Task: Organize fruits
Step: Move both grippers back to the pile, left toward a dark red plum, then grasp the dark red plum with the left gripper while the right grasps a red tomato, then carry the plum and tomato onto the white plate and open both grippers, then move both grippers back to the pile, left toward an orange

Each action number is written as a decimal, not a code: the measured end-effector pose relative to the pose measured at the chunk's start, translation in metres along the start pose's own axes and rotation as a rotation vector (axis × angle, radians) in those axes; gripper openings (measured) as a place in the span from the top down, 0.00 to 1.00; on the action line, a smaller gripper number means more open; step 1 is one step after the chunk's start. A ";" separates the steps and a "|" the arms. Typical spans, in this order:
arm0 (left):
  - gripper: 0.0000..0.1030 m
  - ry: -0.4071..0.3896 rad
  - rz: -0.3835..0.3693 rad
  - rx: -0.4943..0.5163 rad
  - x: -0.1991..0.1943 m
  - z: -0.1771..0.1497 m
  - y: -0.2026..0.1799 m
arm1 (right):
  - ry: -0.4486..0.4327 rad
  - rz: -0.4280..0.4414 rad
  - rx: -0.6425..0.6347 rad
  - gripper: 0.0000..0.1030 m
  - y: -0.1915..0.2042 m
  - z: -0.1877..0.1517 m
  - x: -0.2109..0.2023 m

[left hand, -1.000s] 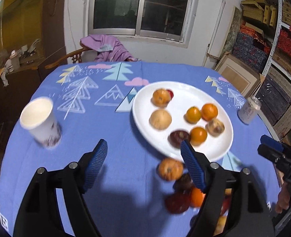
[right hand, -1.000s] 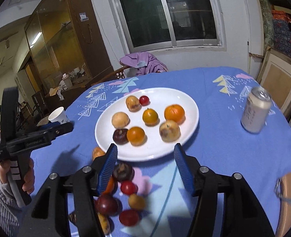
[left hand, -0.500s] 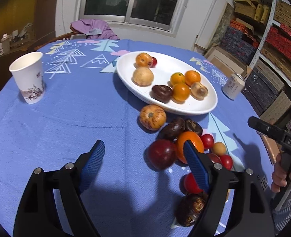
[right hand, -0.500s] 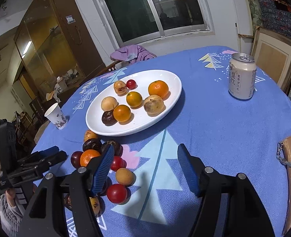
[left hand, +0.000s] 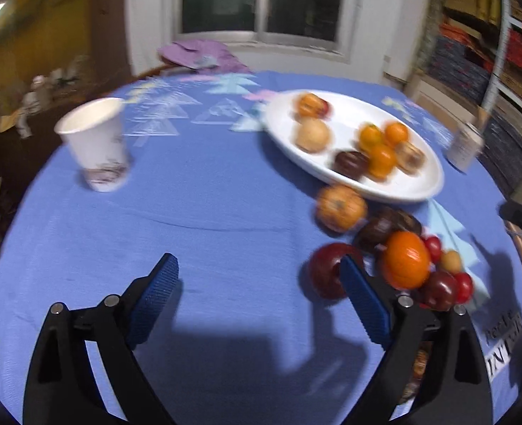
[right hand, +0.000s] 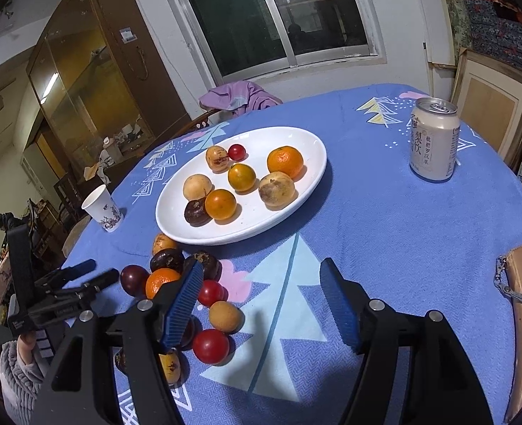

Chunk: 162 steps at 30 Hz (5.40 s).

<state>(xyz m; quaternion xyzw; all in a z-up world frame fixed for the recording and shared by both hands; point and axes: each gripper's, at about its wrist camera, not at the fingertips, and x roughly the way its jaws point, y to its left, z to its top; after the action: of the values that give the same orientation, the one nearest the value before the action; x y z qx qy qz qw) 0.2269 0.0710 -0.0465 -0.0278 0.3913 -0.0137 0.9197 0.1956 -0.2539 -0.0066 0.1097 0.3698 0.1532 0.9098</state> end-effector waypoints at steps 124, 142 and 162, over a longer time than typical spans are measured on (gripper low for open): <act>0.63 0.047 -0.276 0.025 0.078 0.106 -0.084 | 0.110 -0.013 -0.150 0.71 0.039 0.059 0.091; 0.53 0.087 -0.277 0.064 0.119 0.127 -0.108 | 0.151 -0.041 -0.195 0.47 0.041 0.053 0.112; 0.25 -0.045 -0.140 0.032 -0.021 0.012 -0.023 | -0.046 0.014 -0.026 0.29 0.014 0.014 -0.007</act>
<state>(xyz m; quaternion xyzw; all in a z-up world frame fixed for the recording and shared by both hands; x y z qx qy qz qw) 0.2210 0.0495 -0.0220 -0.0405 0.3672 -0.0837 0.9255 0.1975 -0.2448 0.0122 0.1037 0.3458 0.1617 0.9184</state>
